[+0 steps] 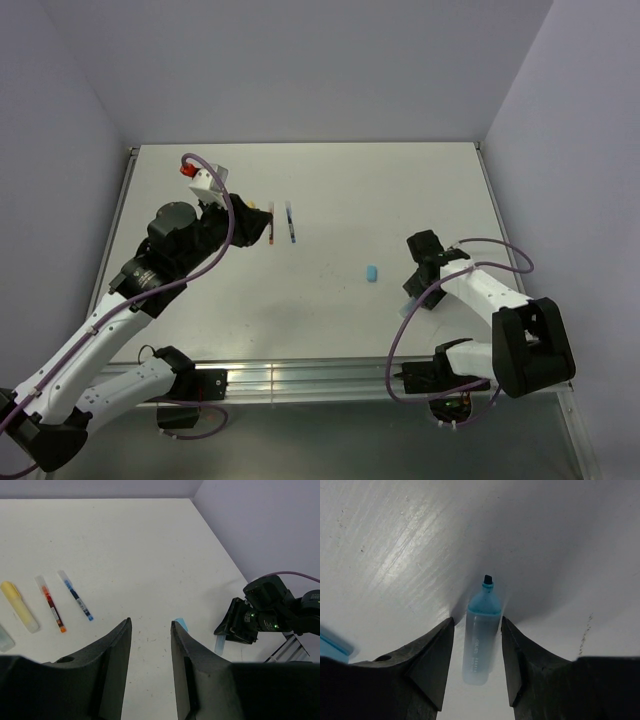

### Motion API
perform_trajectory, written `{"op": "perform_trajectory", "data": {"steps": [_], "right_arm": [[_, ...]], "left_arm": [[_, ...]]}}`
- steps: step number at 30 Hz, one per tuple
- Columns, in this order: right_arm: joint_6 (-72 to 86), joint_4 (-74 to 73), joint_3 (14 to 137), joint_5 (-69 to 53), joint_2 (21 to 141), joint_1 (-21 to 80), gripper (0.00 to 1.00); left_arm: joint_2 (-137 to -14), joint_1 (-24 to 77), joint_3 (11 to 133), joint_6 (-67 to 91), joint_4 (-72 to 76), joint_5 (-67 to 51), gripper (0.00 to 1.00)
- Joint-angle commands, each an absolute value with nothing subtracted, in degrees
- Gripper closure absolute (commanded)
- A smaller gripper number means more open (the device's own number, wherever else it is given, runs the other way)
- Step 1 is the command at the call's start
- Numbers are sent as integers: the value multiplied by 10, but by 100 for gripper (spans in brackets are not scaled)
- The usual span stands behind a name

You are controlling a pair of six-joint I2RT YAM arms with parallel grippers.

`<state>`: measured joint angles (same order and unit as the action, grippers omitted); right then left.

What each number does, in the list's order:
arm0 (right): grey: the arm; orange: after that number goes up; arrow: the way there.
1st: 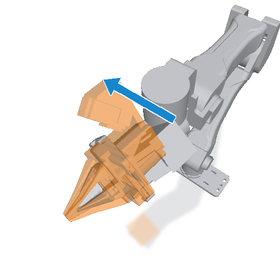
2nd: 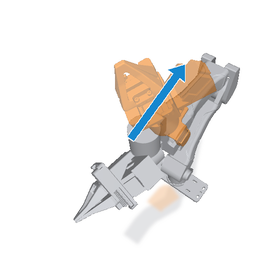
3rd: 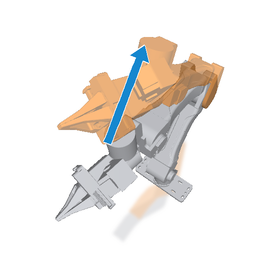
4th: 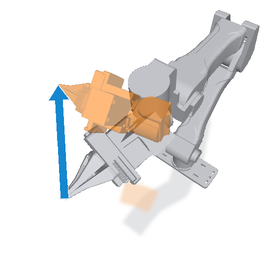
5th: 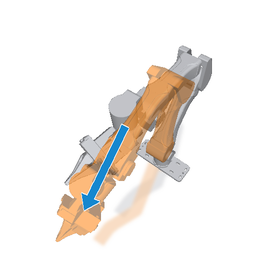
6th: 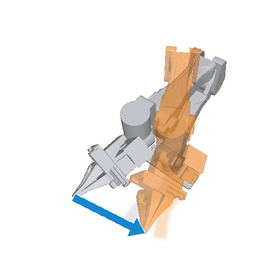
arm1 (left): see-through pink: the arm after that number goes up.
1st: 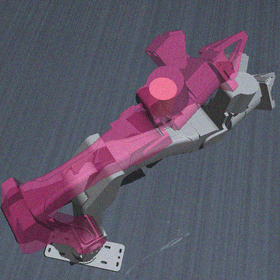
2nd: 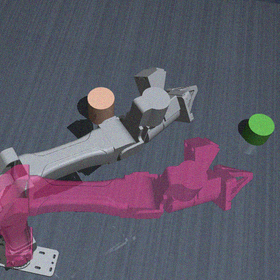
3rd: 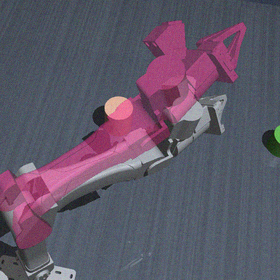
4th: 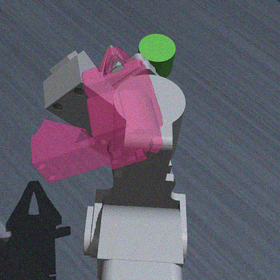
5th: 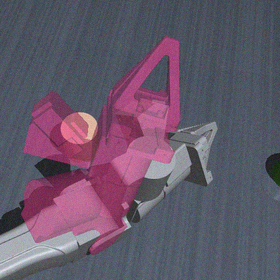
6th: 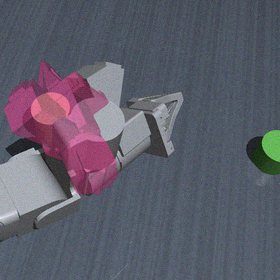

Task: Insert the pens into the pen caps

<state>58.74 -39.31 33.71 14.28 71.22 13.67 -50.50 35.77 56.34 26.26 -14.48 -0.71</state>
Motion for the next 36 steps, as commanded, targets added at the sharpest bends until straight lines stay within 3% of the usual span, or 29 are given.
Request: {"op": "perform_trajectory", "data": {"steps": [1, 4, 5, 8, 13, 15, 20, 26, 36], "right_arm": [[585, -368, 324, 142, 721, 131, 50], [577, -350, 313, 128, 729, 130, 64], [572, -345, 309, 120, 735, 130, 77], [549, -334, 305, 117, 738, 129, 100], [489, -352, 387, 101, 687, 130, 100], [475, -327, 436, 38, 646, 134, 100], [476, -251, 543, 20, 620, 221, 100], [472, -195, 663, 13, 715, 326, 100], [478, -160, 796, -18, 832, 405, 100]], "left_arm": [[-505, 355, 579, 268, -127, -14, 58], [-512, 353, 580, 269, -127, -18, 58], [-512, 352, 579, 270, -125, -25, 59], [-518, 350, 577, 269, -121, -33, 58], [-529, 348, 566, 270, -101, -75, 57], [-541, 347, 563, 272, -87, -115, 55], [-572, 332, 555, 287, -61, -184, 50], [-599, 304, 536, 308, -8, -259, 46], [-600, 294, 522, 294, 7, -244, 44]]}}
